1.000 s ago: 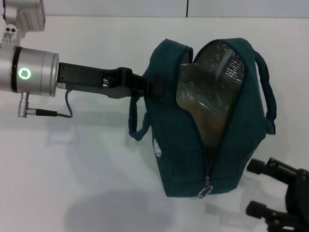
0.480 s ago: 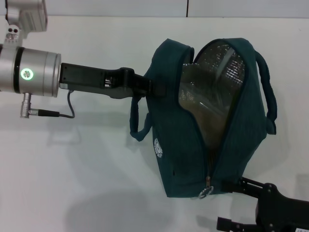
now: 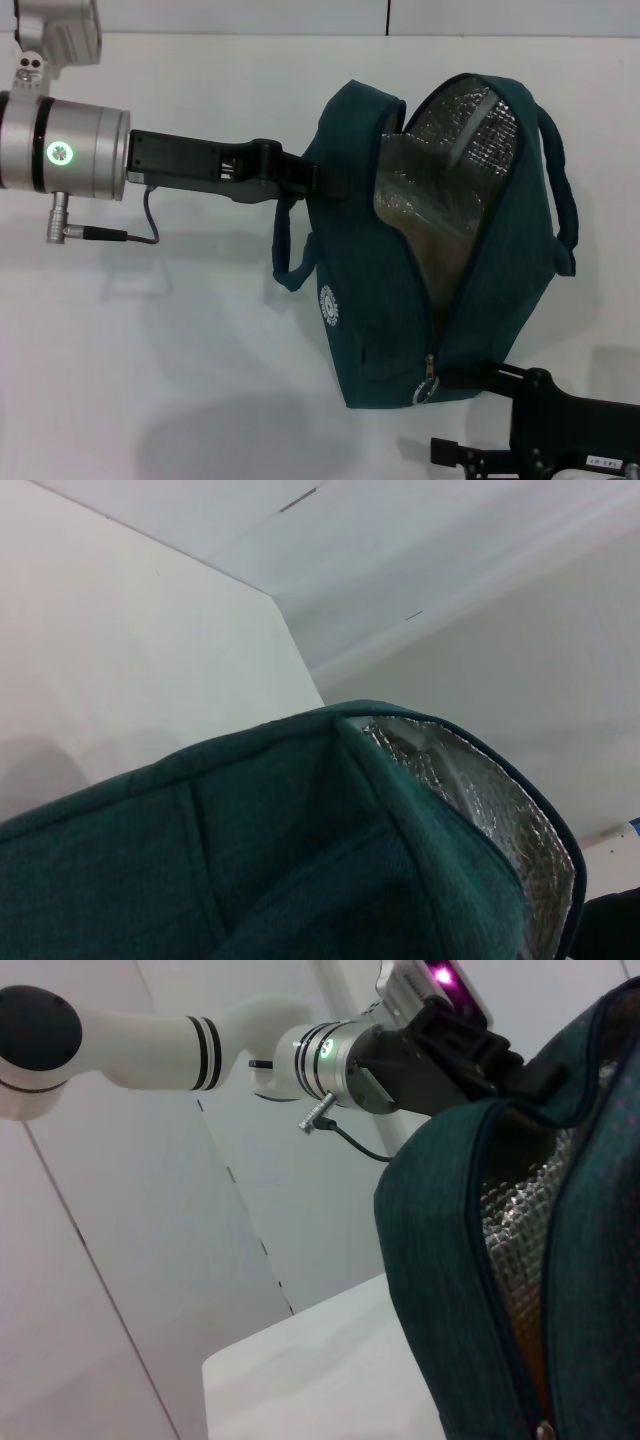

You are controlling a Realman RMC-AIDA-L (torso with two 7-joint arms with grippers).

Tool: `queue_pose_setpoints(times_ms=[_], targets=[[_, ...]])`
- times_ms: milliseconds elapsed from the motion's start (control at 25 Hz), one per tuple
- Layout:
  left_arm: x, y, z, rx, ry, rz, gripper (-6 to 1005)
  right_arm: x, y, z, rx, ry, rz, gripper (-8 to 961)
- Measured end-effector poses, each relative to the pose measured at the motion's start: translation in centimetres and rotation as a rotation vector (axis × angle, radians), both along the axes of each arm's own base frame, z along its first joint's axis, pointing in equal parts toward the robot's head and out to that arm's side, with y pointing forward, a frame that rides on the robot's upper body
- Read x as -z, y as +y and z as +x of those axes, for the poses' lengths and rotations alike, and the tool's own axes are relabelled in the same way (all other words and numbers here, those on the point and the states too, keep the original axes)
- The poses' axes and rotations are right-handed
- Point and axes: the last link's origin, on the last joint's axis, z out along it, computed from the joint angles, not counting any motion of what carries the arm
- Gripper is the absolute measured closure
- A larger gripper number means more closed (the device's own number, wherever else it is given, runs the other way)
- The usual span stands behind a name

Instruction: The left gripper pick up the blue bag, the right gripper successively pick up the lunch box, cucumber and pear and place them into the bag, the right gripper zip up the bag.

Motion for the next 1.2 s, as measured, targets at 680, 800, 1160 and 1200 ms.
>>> queue_pose_setpoints(times_ms=[680,800,1160,1200], targets=[[-0.2,0.1,0.1,0.000,-0.018,0.019,952,0.6,1.2,-0.7,-0.001,-0.024,-0.005,118],[-0.2,0.2,0.2,0.003,-0.018,0.018,952,1.1,1.3,-1.5,-0.042,-0.028,-0.028,123],[-0.3,0.2,0.1,0.005,-0.021,0.024,952,1.5,1.5,-1.9,-0.058,-0.031,-0.038,137],[-0.2,0.1,0.1,0.005,-0.021,0.024,952,1.4,1.5,-1.9,-0.054,-0.030,-0.036,138]])
